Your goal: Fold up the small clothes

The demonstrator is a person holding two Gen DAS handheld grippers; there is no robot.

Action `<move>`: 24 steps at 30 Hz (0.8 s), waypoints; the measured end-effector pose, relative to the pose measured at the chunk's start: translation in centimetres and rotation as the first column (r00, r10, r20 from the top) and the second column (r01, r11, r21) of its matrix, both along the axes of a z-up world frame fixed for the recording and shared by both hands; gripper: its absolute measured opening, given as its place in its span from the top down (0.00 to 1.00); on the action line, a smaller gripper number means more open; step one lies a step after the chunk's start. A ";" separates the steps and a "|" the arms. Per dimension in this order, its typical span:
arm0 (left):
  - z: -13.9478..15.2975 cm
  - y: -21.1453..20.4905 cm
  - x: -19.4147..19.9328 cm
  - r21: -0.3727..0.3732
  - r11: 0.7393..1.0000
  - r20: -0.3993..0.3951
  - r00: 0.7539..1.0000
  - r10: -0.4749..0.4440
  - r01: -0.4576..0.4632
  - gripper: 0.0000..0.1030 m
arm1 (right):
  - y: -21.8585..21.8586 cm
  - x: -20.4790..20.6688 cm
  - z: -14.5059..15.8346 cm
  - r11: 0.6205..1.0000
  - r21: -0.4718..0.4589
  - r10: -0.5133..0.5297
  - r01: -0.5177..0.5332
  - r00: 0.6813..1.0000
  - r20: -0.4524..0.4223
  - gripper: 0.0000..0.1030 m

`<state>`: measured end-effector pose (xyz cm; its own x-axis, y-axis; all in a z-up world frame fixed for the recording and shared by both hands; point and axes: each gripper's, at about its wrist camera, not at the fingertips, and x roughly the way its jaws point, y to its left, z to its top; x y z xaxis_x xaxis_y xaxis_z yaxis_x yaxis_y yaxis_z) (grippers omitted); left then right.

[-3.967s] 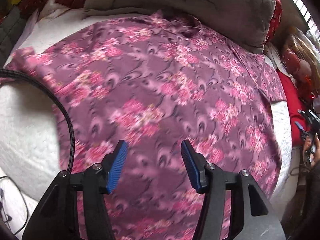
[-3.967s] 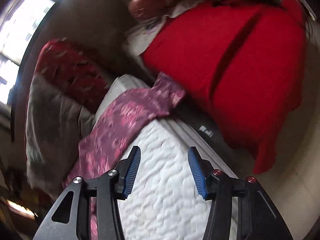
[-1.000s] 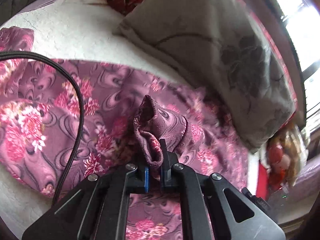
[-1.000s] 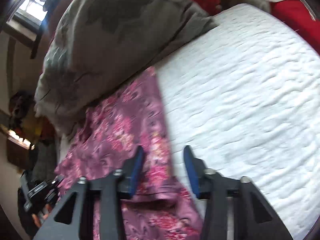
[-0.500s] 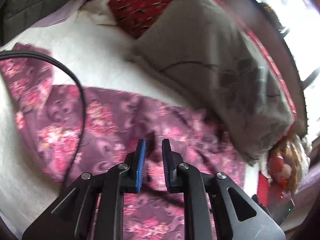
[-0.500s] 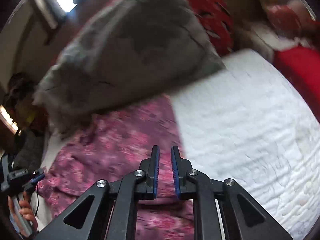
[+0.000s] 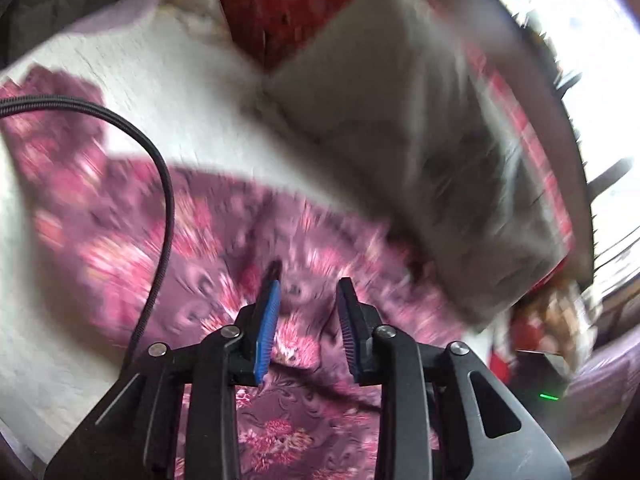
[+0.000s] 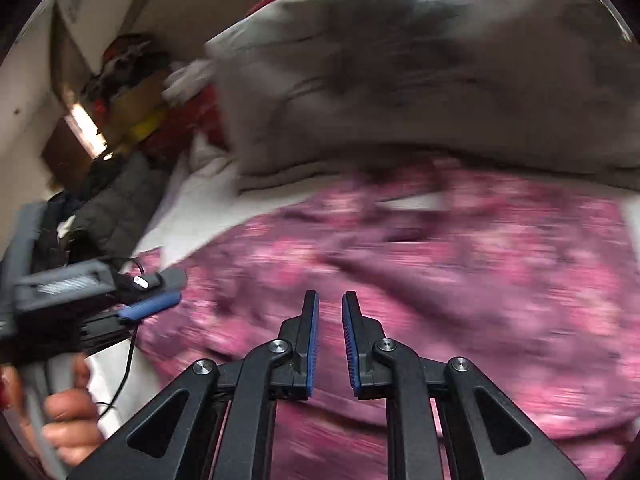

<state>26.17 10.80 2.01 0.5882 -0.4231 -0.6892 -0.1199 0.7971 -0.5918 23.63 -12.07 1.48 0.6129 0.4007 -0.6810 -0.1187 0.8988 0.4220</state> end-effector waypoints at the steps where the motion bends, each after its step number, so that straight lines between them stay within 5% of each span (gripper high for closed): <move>1: 1.2 1.7 -0.6 -0.003 1.000 0.025 0.999 0.027 -0.027 0.61 | 1.5 0.8 -0.2 0.999 0.027 0.026 -0.026 1.000 -0.006 0.86; 3: 2.3 4.5 -1.0 -0.012 0.997 0.041 0.996 0.080 -0.080 0.51 | 4.1 2.1 -1.2 0.997 0.040 0.070 -0.068 0.997 -0.033 0.85; 5: 2.5 9.5 -1.4 -0.013 0.987 0.054 0.986 0.160 -0.160 0.47 | 6.2 3.2 -3.7 0.994 0.034 0.105 -0.102 0.984 -0.141 0.73; 10: -1.6 20.0 1.1 0.100 0.935 -0.102 0.931 0.350 -0.340 0.46 | 6.8 0.5 -5.0 0.997 0.003 0.079 -0.079 0.995 0.053 0.73; 14: -5.8 24.9 3.6 0.011 0.911 -0.243 0.883 0.402 -0.412 0.46 | 7.8 0.2 -4.7 0.996 -0.050 0.077 -0.074 0.995 0.064 0.73; 16: -6.8 25.6 4.9 -0.020 0.907 -0.251 0.880 0.402 -0.420 0.46 | 8.5 0.2 -4.8 0.995 -0.064 0.077 -0.072 0.995 0.070 0.73; 20: -6.9 24.8 8.0 0.064 0.920 -0.202 0.897 0.392 -0.387 0.44 | 8.2 0.3 -4.6 0.996 -0.047 0.076 -0.073 0.995 0.071 0.73; 23: -7.1 25.5 8.5 0.076 0.925 -0.190 0.905 0.380 -0.373 0.92 | 7.2 0.2 -5.0 0.997 -0.042 0.075 -0.072 0.995 0.072 0.73; 24: -7.3 25.8 8.6 0.052 0.927 -0.198 0.906 0.374 -0.372 0.93 | 7.2 0.2 -5.0 0.997 -0.041 0.075 -0.072 0.995 0.072 0.73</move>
